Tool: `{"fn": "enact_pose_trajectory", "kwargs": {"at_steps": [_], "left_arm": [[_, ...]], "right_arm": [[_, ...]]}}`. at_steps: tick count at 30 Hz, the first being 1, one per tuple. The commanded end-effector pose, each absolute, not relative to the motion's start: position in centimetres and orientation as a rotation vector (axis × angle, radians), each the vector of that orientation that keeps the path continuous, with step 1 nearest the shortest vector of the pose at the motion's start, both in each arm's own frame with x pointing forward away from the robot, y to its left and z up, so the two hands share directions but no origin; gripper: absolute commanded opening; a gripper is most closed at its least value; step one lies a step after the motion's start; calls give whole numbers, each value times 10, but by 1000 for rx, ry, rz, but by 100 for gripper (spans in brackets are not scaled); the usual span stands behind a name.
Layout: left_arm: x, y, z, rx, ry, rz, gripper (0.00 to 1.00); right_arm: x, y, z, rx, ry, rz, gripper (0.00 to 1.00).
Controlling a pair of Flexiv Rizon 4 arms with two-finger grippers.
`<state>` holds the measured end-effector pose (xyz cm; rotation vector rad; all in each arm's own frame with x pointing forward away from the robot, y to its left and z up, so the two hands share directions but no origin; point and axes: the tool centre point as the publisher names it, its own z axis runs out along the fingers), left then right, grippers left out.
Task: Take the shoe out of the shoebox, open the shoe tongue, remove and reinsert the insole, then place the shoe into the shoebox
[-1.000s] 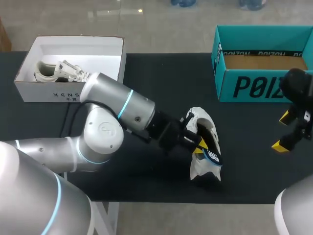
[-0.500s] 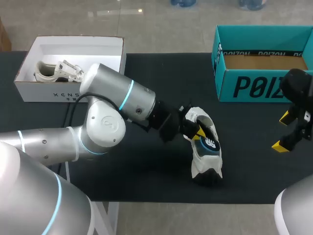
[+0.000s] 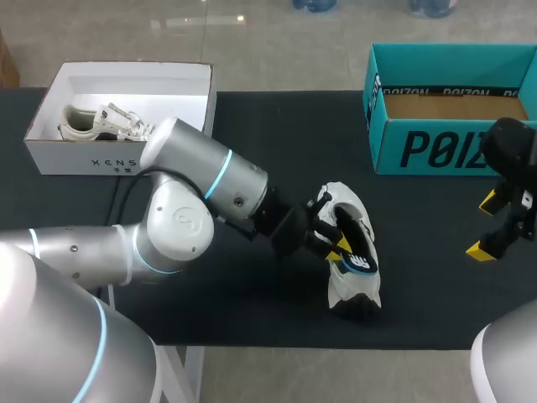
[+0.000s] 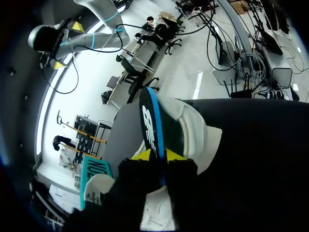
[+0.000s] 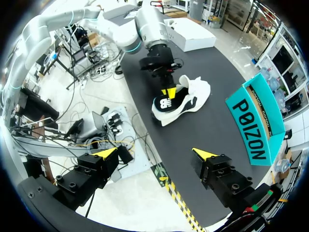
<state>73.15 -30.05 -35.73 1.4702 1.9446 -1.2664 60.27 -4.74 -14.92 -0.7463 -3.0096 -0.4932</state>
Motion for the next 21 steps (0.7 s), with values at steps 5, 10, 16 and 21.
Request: {"fn": "enact_pose_trajectory", "kwargs": {"at_steps": [5, 10, 16, 21], "left_arm": [[725, -298, -344, 1426, 1907, -1294, 42], [720, -302, -342, 1417, 1901, -1324, 37], [711, -307, -343, 1416, 1907, -1344, 34], [710, -312, -348, 1406, 1922, -1354, 30]], "right_arm": [[607, -45, -148, -745, -3004, -481, 100], [607, -45, -148, -745, -3004, -481, 100], [607, -45, -148, -745, -3004, -481, 100], [607, -45, -148, -745, -3004, -481, 100]]}}
